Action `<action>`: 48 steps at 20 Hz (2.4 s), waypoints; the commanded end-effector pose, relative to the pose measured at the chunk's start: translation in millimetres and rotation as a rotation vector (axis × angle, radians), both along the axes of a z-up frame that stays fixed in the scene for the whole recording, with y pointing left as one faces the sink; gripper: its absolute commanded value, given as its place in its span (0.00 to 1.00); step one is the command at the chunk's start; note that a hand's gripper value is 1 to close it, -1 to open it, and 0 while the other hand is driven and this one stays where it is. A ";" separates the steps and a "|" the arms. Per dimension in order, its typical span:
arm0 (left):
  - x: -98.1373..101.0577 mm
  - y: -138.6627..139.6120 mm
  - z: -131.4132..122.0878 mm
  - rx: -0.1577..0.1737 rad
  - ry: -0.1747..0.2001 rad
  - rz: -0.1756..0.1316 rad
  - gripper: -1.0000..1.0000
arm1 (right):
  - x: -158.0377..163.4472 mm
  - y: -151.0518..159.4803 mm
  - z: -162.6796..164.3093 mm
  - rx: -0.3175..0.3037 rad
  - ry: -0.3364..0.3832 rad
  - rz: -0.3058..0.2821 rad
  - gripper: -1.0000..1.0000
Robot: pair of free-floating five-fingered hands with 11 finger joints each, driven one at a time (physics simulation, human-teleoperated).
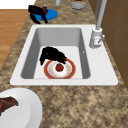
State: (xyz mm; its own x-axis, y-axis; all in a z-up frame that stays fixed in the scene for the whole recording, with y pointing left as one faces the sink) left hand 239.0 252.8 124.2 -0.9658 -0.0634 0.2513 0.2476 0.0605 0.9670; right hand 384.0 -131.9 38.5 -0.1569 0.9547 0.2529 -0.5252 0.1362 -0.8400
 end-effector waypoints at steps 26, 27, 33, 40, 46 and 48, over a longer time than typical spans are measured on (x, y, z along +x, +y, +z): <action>0.0 0.0 0.0 0.000 0.000 0.000 0.50 | 55.8 88.0 -136.2 -0.383 0.049 -0.021 0.00; 0.0 0.0 0.0 0.000 0.000 0.000 0.50 | 61.8 87.5 -135.8 -0.377 0.060 -0.015 0.00; 0.0 0.0 0.0 0.000 0.000 0.000 0.50 | 62.2 74.2 -135.8 -0.337 0.085 0.024 0.00; 0.0 0.0 0.0 0.000 0.000 0.000 0.50 | 25.5 89.4 -142.7 -0.340 0.001 -0.031 0.00; 0.0 0.0 0.0 0.000 0.000 0.000 0.50 | 28.2 96.4 -134.5 -0.424 -0.035 -0.041 1.00; 0.0 0.0 0.0 0.000 0.000 0.000 0.50 | 31.6 95.4 -134.6 -0.411 -0.086 -0.048 1.00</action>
